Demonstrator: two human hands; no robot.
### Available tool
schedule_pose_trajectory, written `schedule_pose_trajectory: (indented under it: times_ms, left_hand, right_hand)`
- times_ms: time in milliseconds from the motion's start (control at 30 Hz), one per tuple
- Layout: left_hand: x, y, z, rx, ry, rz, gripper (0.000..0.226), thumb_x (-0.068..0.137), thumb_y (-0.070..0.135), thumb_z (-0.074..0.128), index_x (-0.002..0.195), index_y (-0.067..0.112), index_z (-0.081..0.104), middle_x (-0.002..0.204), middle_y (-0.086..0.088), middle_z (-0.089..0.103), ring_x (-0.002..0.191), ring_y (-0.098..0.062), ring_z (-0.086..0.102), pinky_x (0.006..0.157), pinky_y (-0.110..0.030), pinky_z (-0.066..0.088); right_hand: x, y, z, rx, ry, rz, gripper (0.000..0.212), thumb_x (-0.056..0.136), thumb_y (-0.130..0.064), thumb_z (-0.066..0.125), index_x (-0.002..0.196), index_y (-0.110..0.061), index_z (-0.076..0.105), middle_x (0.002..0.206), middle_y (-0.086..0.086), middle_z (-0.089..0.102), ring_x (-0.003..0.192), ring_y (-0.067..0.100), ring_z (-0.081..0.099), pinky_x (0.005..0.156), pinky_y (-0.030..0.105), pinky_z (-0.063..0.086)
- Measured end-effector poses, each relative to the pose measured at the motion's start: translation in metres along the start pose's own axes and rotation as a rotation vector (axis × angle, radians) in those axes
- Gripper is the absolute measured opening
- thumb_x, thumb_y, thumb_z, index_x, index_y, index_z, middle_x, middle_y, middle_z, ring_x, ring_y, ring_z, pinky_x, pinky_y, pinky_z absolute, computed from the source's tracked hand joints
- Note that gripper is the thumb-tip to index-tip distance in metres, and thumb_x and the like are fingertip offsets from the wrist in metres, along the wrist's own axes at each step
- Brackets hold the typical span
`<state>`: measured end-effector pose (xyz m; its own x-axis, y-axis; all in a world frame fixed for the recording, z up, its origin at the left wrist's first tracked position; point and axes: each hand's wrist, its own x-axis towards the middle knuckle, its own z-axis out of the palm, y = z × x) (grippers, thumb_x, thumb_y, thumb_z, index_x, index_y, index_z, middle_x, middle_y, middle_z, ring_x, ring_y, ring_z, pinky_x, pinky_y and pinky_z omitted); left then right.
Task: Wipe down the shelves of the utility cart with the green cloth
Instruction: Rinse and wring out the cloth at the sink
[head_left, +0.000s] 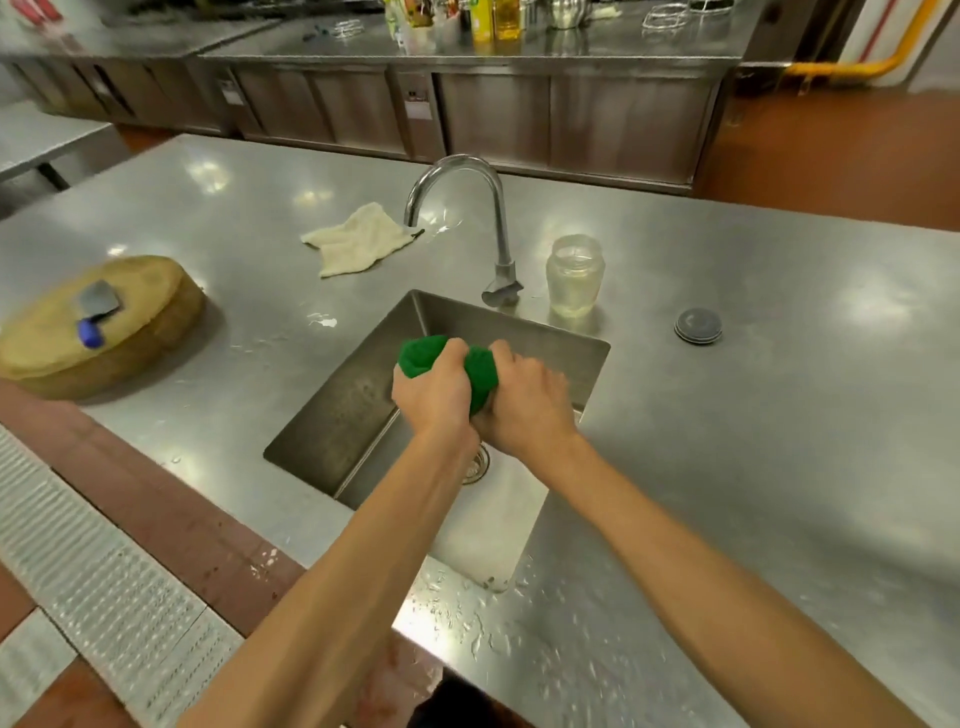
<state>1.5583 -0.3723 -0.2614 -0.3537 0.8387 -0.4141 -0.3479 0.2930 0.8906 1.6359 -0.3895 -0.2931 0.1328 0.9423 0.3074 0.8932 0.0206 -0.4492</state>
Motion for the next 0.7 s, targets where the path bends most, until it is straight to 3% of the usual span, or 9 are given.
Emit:
schedule_pose_trajectory:
  times_ms: [100, 233, 333, 433, 533, 633, 700]
  left_hand:
    - [0.025, 0.011, 0.01, 0.135, -0.083, 0.153, 0.022, 0.074, 0.011, 0.075, 0.086, 0.02, 0.06, 0.091, -0.009, 0.069, 0.089, -0.027, 0.07, 0.077, -0.04, 0.061]
    - [0.055, 0.03, 0.018, 0.303, -0.301, 0.366, 0.026, 0.068, 0.006, 0.072, 0.091, 0.002, 0.061, 0.09, -0.021, 0.068, 0.078, -0.02, 0.067, 0.069, -0.037, 0.06]
    - [0.077, 0.043, 0.023, 0.334, -0.466, 0.393, 0.027, 0.062, 0.005, 0.068, 0.088, -0.001, 0.061, 0.087, -0.021, 0.071, 0.073, -0.02, 0.069, 0.064, -0.032, 0.06]
    - [0.097, 0.045, 0.026, 0.301, -0.509, 0.337, 0.029, 0.063, 0.003, 0.067, 0.089, -0.004, 0.059, 0.089, -0.026, 0.07, 0.082, -0.037, 0.07, 0.072, -0.047, 0.06]
    - [0.113, 0.039, 0.031, 0.223, -0.37, 0.216, 0.039, 0.064, 0.005, 0.069, 0.1, -0.007, 0.059, 0.092, -0.023, 0.068, 0.08, -0.037, 0.068, 0.065, -0.042, 0.06]
    - [0.128, 0.034, 0.035, -0.055, -0.144, -0.128, 0.035, 0.072, 0.006, 0.072, 0.106, 0.006, 0.065, 0.098, -0.015, 0.071, 0.084, -0.03, 0.071, 0.059, -0.034, 0.06]
    - [0.138, 0.033, 0.033, -0.179, -0.189, -0.389, 0.042, 0.08, 0.015, 0.07, 0.12, 0.003, 0.062, 0.113, -0.02, 0.069, 0.096, -0.033, 0.071, 0.076, -0.042, 0.062]
  right_hand:
    - [0.025, -0.003, 0.003, 0.19, -0.146, 0.116, 0.025, 0.061, -0.046, 0.057, 0.074, -0.027, 0.046, 0.061, -0.01, 0.054, 0.057, 0.019, 0.053, 0.049, 0.028, 0.034]
    - [0.057, 0.002, 0.006, 0.642, -0.348, 0.149, 0.01, 0.05, -0.033, 0.072, 0.054, -0.032, 0.063, 0.055, -0.006, 0.064, 0.054, 0.011, 0.06, 0.05, 0.03, 0.048]
    - [0.072, 0.0, 0.011, 0.838, -0.442, 0.188, 0.012, 0.046, -0.022, 0.077, 0.054, -0.026, 0.068, 0.056, -0.001, 0.066, 0.054, 0.012, 0.064, 0.05, 0.025, 0.049]
    - [0.087, -0.002, 0.015, 0.805, -0.539, 0.218, 0.015, 0.052, -0.012, 0.079, 0.053, -0.022, 0.068, 0.055, -0.003, 0.066, 0.052, 0.006, 0.062, 0.046, 0.019, 0.047]
    - [0.099, -0.004, 0.022, 0.619, -0.542, 0.239, 0.014, 0.065, -0.014, 0.078, 0.075, -0.015, 0.068, 0.066, -0.002, 0.068, 0.061, 0.007, 0.064, 0.054, 0.029, 0.055]
    - [0.093, -0.008, 0.031, 0.269, -0.344, 0.221, 0.067, 0.069, -0.028, 0.077, 0.128, -0.015, 0.048, 0.121, 0.007, 0.06, 0.109, 0.025, 0.059, 0.089, 0.046, 0.054]
    - [0.078, -0.011, 0.038, 0.008, -0.099, 0.161, 0.095, 0.073, -0.027, 0.076, 0.151, -0.015, 0.023, 0.155, 0.012, 0.029, 0.14, 0.035, 0.031, 0.113, 0.048, 0.036]
